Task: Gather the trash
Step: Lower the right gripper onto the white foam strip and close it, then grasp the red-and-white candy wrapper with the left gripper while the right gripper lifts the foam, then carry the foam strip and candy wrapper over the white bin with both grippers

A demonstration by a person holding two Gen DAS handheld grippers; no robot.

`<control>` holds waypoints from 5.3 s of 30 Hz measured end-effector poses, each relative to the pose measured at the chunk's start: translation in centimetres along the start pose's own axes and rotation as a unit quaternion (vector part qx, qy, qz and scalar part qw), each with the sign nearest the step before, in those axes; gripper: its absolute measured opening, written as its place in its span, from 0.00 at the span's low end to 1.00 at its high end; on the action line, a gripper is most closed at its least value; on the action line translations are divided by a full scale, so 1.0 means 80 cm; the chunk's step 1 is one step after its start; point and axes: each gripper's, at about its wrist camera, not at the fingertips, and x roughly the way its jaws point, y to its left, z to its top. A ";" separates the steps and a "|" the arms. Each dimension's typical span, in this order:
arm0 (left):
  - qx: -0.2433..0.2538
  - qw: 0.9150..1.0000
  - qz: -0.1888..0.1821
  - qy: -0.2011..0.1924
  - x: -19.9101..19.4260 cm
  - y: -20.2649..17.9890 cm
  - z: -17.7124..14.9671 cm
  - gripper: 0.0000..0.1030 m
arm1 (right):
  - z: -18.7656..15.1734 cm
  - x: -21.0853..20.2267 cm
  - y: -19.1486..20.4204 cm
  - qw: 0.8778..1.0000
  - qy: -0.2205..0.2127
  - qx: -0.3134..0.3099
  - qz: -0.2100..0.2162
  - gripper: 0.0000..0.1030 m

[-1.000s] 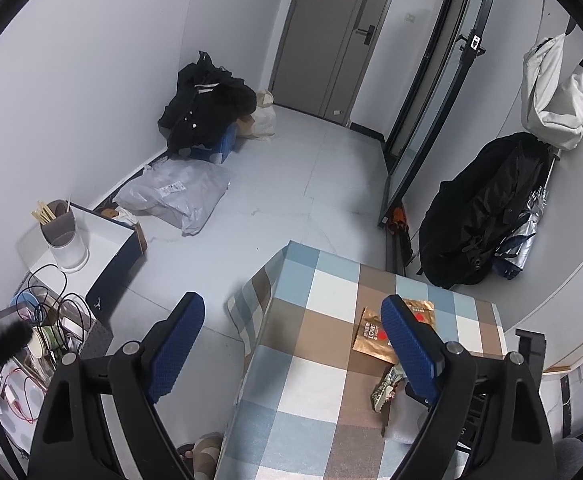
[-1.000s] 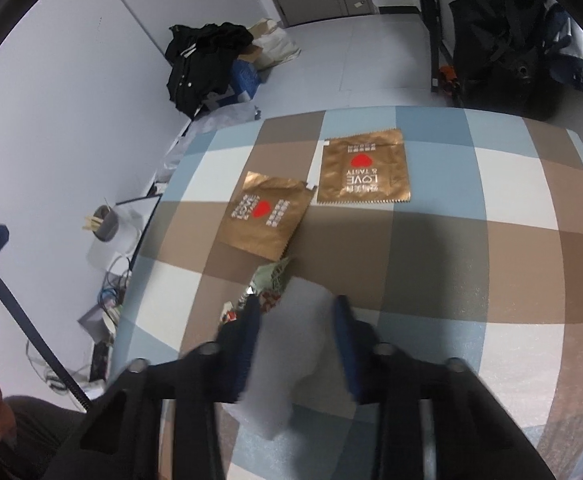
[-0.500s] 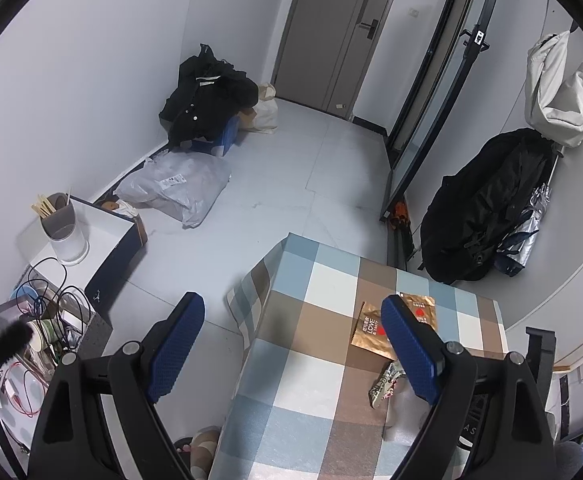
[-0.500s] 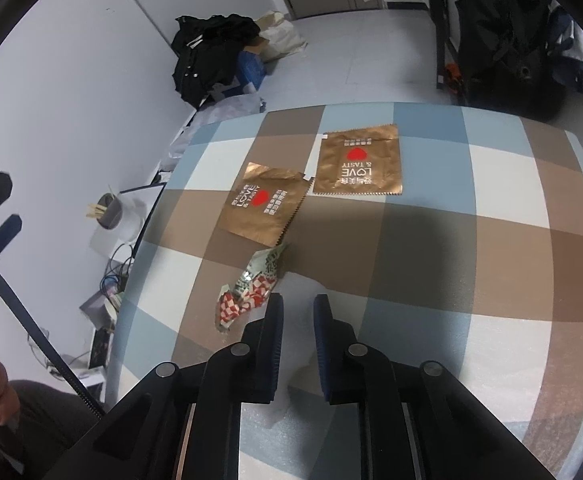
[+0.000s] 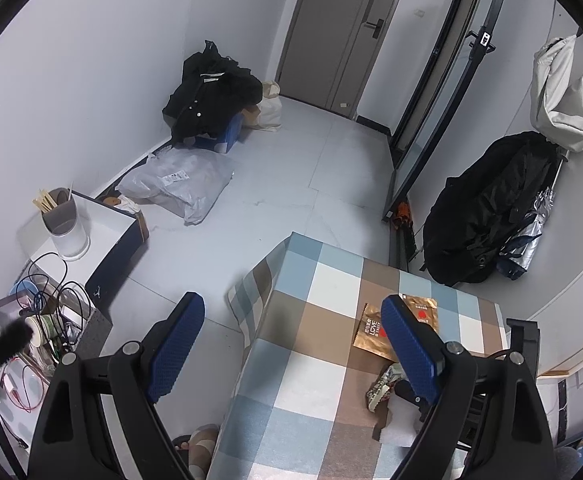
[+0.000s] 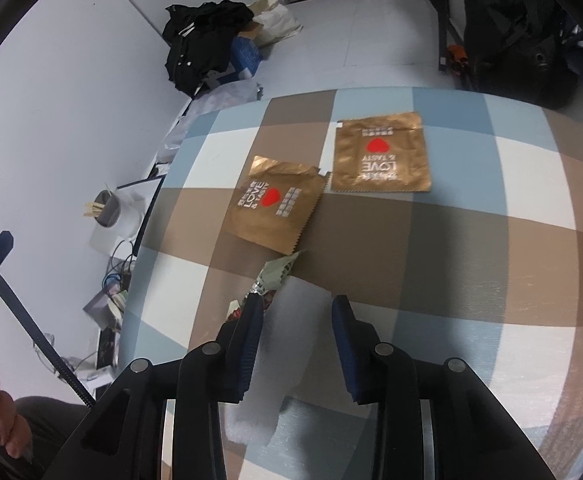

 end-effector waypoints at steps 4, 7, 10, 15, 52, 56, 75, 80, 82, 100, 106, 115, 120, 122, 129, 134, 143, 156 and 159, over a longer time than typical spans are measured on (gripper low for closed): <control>0.003 1.000 0.000 0.001 0.000 0.001 0.000 0.85 | -0.005 -0.003 -0.005 1.000 -0.004 0.011 0.016 0.26; 0.004 1.000 0.002 0.004 0.001 0.001 0.000 0.85 | -0.012 -0.009 -0.007 1.000 -0.008 0.005 0.013 0.24; 0.009 1.000 0.014 0.005 0.005 -0.001 0.002 0.85 | -0.018 -0.021 -0.014 1.000 -0.014 0.005 0.013 0.22; 0.029 0.999 -0.003 0.015 0.012 -0.017 -0.003 0.85 | -0.027 -0.051 -0.030 0.999 -0.035 0.005 0.013 0.21; 0.255 0.946 -0.033 0.196 0.119 -0.144 -0.107 0.47 | -0.043 -0.131 -0.154 0.991 -0.123 0.037 0.033 0.21; 0.265 0.944 -0.033 0.194 0.119 -0.149 -0.106 0.25 | -0.044 -0.131 -0.154 0.992 -0.118 0.039 0.036 0.21; 0.249 0.947 -0.061 0.194 0.105 -0.147 -0.107 0.15 | -0.048 -0.139 -0.142 0.989 -0.127 0.029 0.075 0.21; 0.251 0.951 -0.055 0.173 0.094 -0.150 -0.101 0.15 | -0.055 -0.140 -0.138 0.989 -0.126 0.028 0.073 0.21; 0.246 0.954 -0.058 0.165 0.087 -0.151 -0.098 0.15 | -0.059 -0.143 -0.137 0.988 -0.129 0.029 0.076 0.21; 0.230 0.963 -0.111 0.085 -0.018 -0.186 -0.066 0.15 | -0.097 -0.235 -0.133 0.974 -0.212 0.041 0.068 0.21; 0.246 0.959 -0.134 0.048 -0.056 -0.224 -0.056 0.15 | -0.108 -0.281 -0.131 0.965 -0.247 0.035 0.075 0.21; 0.268 0.945 -0.186 0.029 -0.085 -0.287 -0.058 0.15 | -0.125 -0.361 -0.161 0.950 -0.307 0.038 0.047 0.21; 0.273 0.937 -0.216 0.036 -0.088 -0.326 -0.068 0.15 | -0.134 -0.399 -0.192 0.943 -0.328 0.050 0.024 0.21; 0.277 0.933 -0.227 0.041 -0.085 -0.344 -0.074 0.15 | -0.137 -0.410 -0.203 0.940 -0.335 0.052 0.019 0.21; 0.273 0.921 -0.269 0.077 -0.065 -0.405 -0.092 0.15 | -0.149 -0.425 -0.258 0.933 -0.348 0.087 -0.015 0.21; 0.282 0.908 -0.289 0.114 -0.041 -0.443 -0.114 0.15 | -0.161 -0.421 -0.311 0.932 -0.339 0.120 -0.036 0.21; 0.288 0.889 -0.305 0.186 0.027 -0.497 -0.159 0.15 | -0.166 -0.390 -0.395 0.935 -0.312 0.157 -0.058 0.21; 0.297 0.878 -0.279 0.251 0.116 -0.521 -0.202 0.15 | -0.164 -0.255 -0.491 0.954 -0.223 0.199 -0.018 0.21; 0.304 0.875 -0.271 0.262 0.131 -0.525 -0.212 0.15 | -0.157 -0.219 -0.508 0.959 -0.194 0.207 -0.007 0.21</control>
